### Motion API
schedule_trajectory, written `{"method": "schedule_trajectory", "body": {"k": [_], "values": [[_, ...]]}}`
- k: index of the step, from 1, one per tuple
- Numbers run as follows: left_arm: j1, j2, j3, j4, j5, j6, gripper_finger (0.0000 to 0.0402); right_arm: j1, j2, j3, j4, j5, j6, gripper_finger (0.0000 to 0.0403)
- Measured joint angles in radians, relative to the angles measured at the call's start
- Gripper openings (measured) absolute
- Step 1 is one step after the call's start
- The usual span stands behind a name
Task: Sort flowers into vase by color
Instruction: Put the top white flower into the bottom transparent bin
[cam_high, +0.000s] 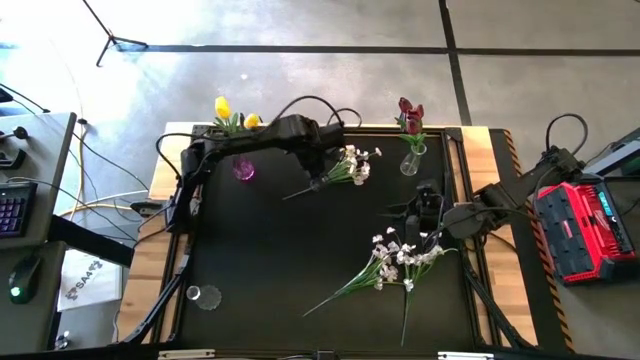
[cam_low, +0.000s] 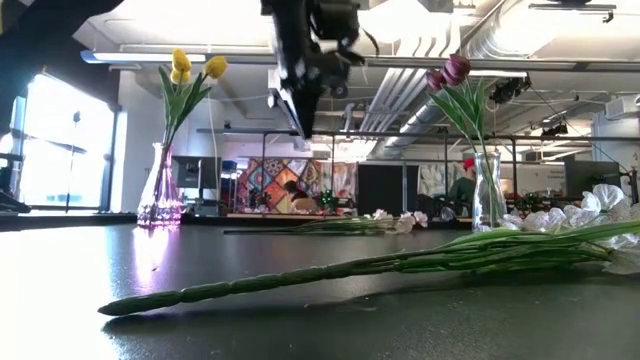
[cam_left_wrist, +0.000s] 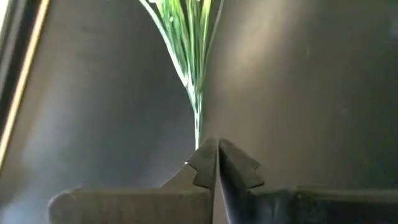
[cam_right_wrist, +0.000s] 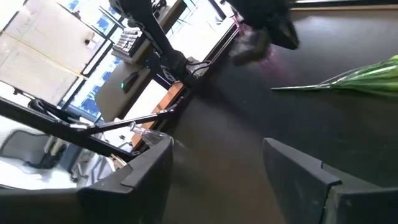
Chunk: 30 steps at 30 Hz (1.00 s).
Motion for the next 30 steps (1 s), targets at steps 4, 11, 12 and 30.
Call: {"method": "schedule_trajectory", "body": {"k": [4, 11, 12, 30], "values": [[0.01, 0.027, -0.07, 0.096, -0.011, -0.011, 0.0045, 0.015, 0.006, 0.0, 0.004, 0.003, 0.03, 0.0235], [0.041, 0.116, -0.132, 0.111, -0.011, 0.049, 0.0124, 0.049, 0.031, 0.0, 0.019, 0.01, 0.06, 0.0235], [0.042, 0.131, -0.135, 0.117, -0.01, 0.057, 0.0131, 0.052, 0.036, 0.0, 0.021, 0.011, 0.06, 0.0235], [0.056, 0.228, -0.136, 0.176, 0.014, 0.061, 0.0145, 0.063, 0.081, 0.0, 0.044, 0.002, 0.112, 0.0235]]}}
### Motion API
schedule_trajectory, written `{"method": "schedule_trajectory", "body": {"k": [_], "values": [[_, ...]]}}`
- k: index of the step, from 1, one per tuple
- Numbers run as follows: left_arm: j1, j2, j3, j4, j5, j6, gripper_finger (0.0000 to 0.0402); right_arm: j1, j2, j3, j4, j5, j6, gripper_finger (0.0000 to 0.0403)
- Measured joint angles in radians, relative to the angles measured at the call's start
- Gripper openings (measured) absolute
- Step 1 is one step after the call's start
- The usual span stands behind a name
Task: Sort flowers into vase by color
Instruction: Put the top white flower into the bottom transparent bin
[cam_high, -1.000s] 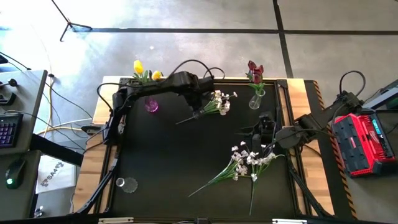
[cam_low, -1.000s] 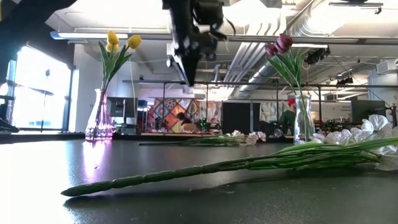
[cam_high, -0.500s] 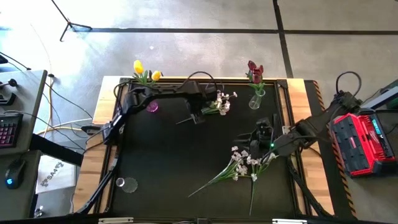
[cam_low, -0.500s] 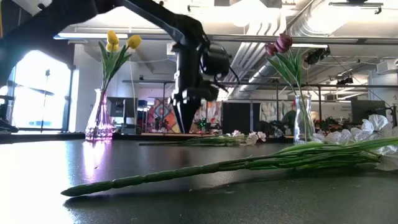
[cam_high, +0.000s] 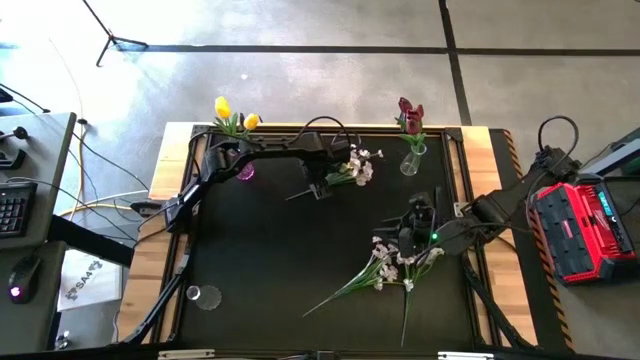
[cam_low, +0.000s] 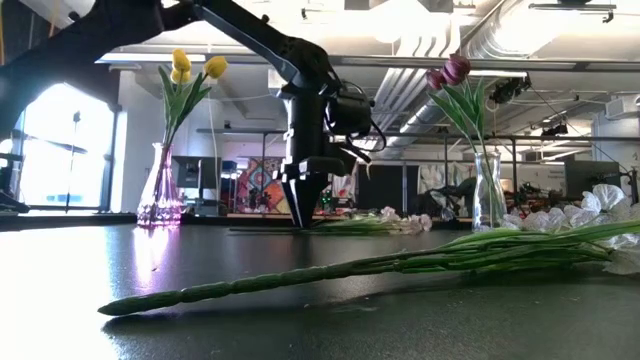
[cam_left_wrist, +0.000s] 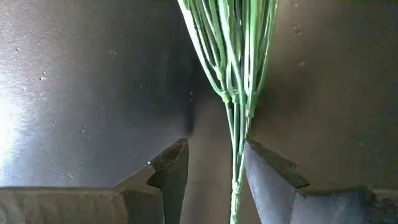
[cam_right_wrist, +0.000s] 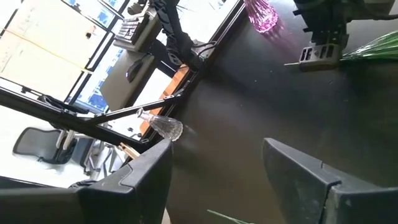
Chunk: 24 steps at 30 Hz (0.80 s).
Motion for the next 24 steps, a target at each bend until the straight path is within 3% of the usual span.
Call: {"method": "schedule_trajectory", "body": {"k": [7, 16, 24], "values": [[0.0, 0.0, 0.0, -0.043, 0.011, 0.001, 0.0145, 0.0, 0.0, 0.0, 0.0, -0.001, 0.003, 0.0235], [-0.004, 0.0, 0.0, -0.052, 0.132, 0.009, 0.0139, 0.0, 0.0, 0.0, 0.0, -0.002, 0.02, 0.0235], [-0.005, 0.046, -0.013, -0.024, 0.132, -0.031, 0.0057, -0.002, -0.001, 0.0, 0.004, -0.016, 0.031, 0.0235]]}}
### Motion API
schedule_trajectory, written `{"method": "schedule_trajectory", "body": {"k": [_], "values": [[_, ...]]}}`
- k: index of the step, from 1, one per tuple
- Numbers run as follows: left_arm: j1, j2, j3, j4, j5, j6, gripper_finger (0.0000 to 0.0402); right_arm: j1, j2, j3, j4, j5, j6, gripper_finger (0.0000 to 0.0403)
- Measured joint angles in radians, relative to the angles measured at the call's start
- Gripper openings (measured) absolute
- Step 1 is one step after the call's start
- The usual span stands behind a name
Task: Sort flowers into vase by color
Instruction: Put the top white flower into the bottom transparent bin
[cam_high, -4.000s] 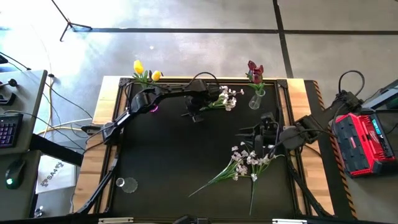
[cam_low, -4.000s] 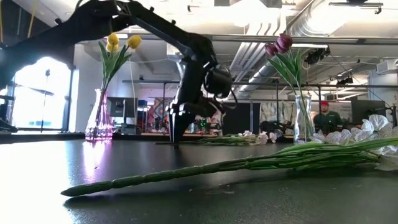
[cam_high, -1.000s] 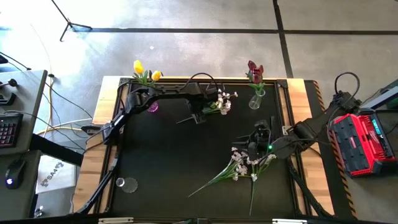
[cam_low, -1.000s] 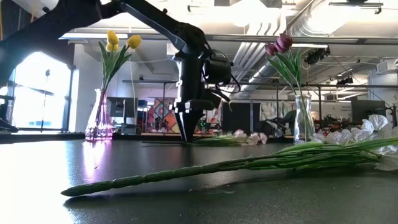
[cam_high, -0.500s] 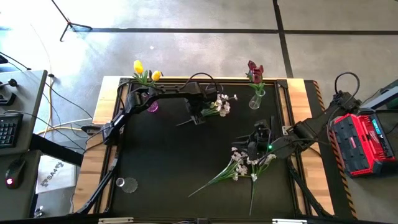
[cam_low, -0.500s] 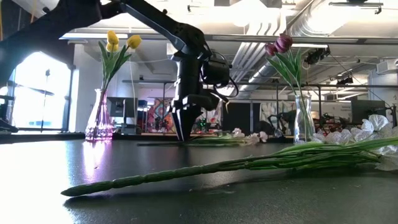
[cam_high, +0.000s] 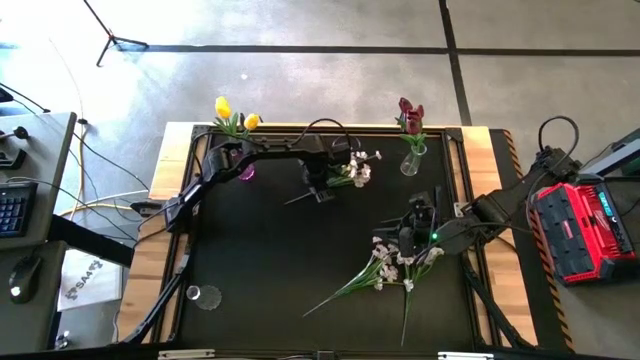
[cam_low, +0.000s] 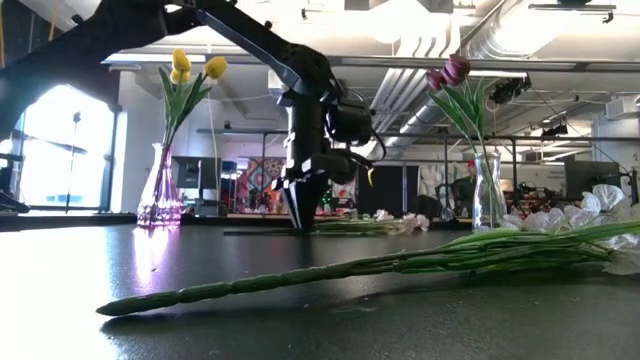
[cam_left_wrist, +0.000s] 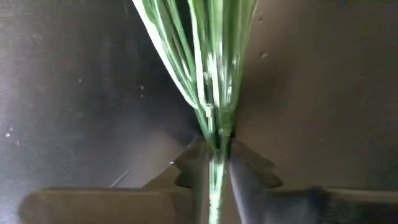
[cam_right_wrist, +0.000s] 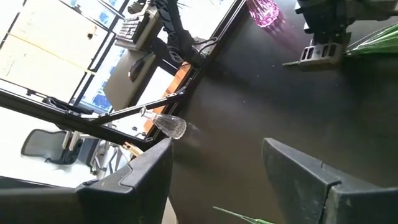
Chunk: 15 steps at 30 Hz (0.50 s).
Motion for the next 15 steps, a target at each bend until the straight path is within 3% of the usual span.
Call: {"method": "schedule_trajectory", "body": {"k": [5, 15], "values": [[-0.011, 0.01, -0.001, 0.0, -0.019, 0.011, 0.0009, 0.0, 0.0, 0.0, 0.004, 0.001, -0.002, 0.0235], [-0.026, -0.125, -0.013, -0.026, 0.0, -0.053, 0.0001, 0.0, 0.0, 0.0, -0.024, -0.028, -0.003, 0.0235]]}}
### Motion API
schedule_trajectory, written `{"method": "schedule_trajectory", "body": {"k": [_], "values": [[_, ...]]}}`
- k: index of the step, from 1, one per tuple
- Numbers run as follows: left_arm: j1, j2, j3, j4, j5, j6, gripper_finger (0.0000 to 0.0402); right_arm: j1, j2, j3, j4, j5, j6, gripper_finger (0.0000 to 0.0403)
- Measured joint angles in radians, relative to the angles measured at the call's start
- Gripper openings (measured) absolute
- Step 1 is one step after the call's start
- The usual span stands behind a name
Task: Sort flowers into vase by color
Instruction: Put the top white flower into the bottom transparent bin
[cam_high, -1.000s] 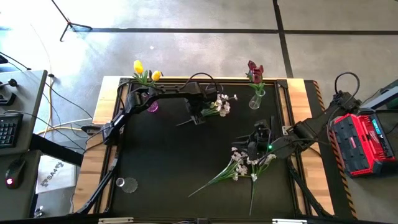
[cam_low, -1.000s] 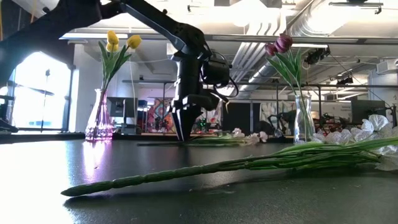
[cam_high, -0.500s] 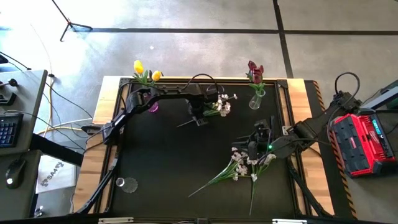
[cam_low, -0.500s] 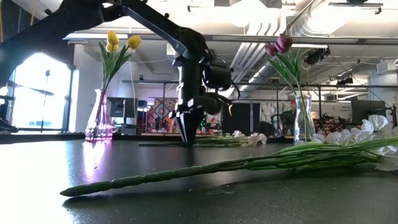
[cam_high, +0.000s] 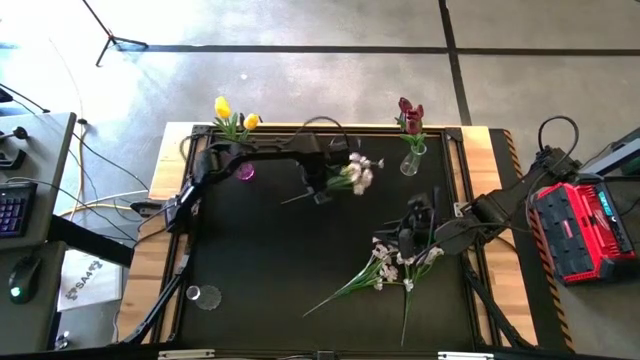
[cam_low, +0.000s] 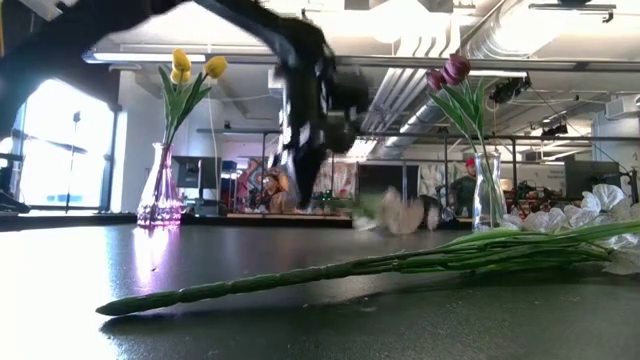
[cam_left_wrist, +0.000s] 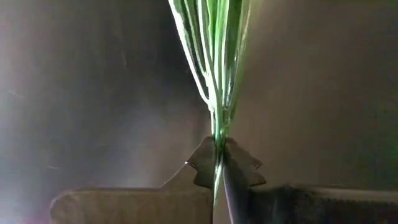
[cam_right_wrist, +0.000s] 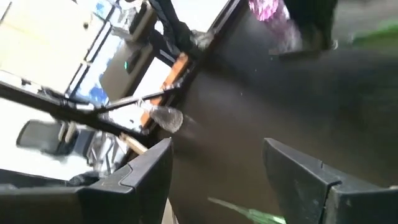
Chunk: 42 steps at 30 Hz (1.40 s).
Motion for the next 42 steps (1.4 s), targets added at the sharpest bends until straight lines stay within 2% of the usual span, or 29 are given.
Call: {"method": "schedule_trajectory", "body": {"k": [7, 11, 14, 18, 25, 33, 37, 42], "values": [[-0.048, -0.18, 0.0, -0.025, -0.033, -0.042, 0.0001, 0.0, 0.0, -0.012, -0.046, -0.112, 0.002, 0.0235], [-0.094, -0.299, 0.003, -0.006, -0.054, -0.088, 0.0, 0.0, 0.001, -0.065, -0.036, -0.103, 0.045, 0.0235], [-0.13, -0.371, 0.003, 0.04, -0.097, -0.138, 0.0, -0.001, 0.001, -0.095, 0.026, -0.047, 0.041, 0.0235], [-0.176, -0.473, 0.003, 0.077, -0.161, -0.213, 0.0, -0.025, 0.001, -0.1, 0.082, -0.013, -0.039, 0.0235], [-0.27, -0.6, 0.004, 0.072, -0.393, -0.308, 0.0, -0.086, 0.001, -0.1, 0.129, -0.043, -0.167, 0.0235], [-0.456, -0.688, 0.004, 0.026, -0.77, -0.442, 0.0, -0.135, 0.002, -0.1, 0.16, -0.081, -0.288, 0.0235], [-0.582, -0.694, 0.004, -0.081, -0.959, -0.59, 0.0, -0.156, 0.002, -0.1, 0.178, -0.113, -0.34, 0.0235], [-0.749, -0.693, 0.004, -0.196, -1.103, -0.862, 0.0, -0.173, 0.002, -0.1, 0.178, -0.15, -0.385, 0.0235]]}}
